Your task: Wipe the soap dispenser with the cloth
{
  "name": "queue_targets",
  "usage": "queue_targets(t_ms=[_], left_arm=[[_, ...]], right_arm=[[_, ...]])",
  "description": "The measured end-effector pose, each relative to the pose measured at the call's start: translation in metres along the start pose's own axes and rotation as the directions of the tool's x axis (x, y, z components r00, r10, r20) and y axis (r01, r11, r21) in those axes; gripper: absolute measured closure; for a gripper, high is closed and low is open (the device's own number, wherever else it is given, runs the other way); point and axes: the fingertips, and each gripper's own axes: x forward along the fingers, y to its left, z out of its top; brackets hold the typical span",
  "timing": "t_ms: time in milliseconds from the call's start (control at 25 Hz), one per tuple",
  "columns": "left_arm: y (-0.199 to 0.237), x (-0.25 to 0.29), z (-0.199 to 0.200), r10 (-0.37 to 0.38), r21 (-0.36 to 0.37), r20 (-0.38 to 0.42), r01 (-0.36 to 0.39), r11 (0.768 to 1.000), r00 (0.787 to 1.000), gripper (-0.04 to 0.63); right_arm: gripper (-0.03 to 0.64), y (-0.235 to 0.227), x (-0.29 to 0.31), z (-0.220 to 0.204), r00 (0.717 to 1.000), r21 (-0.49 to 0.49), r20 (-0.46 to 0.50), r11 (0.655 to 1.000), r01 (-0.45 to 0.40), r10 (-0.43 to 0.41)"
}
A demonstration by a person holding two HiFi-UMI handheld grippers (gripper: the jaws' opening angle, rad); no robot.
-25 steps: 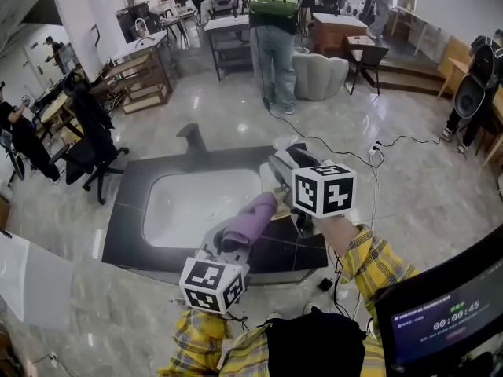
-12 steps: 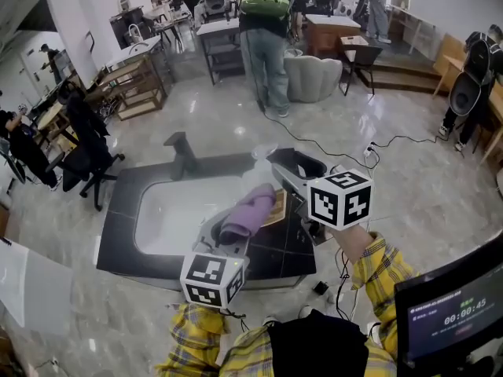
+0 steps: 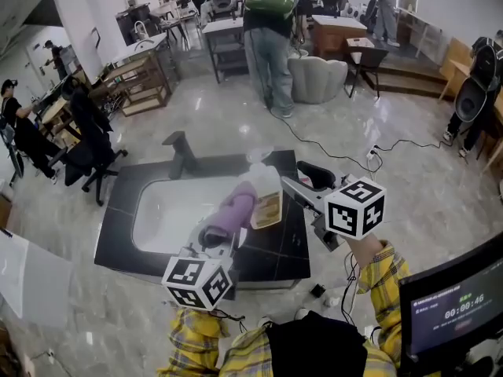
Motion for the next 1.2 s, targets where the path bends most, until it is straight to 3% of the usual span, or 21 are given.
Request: queue_targets(t_ms=[80,440,840,1200], left_arm=[[0.005,-0.004,-0.001,0.026,-0.048,0.021,-0.025,0.999,0.999,0.523],[0.025,-0.028,-0.016,0.134,-0.241,0.090,-0.109,0.964,0.987,0.523],[0.030,-0.050,-0.042,0.171,-0.304,0.063,-0.145,0.942,0.983,0.523],[0.036,-0.064,-0.054,0.197,-0.339,0.051,-0.169,0.926,0.979,0.523]], right_arm=[[0.410,0.000,-0.007,-0.004,1.000,0.024,0.019,1.000,0.002,-0.002],[0.533,0.002,-0.038,-0.038,0.996,0.175,0.062,0.983,0.051,-0.062],[0.594,0.016,-0.057,-0.080,0.994,0.256,0.011,0.961,0.100,-0.106],[0.609,0.022,-0.063,-0.097,0.988,0.265,-0.006,0.952,0.152,-0.156]])
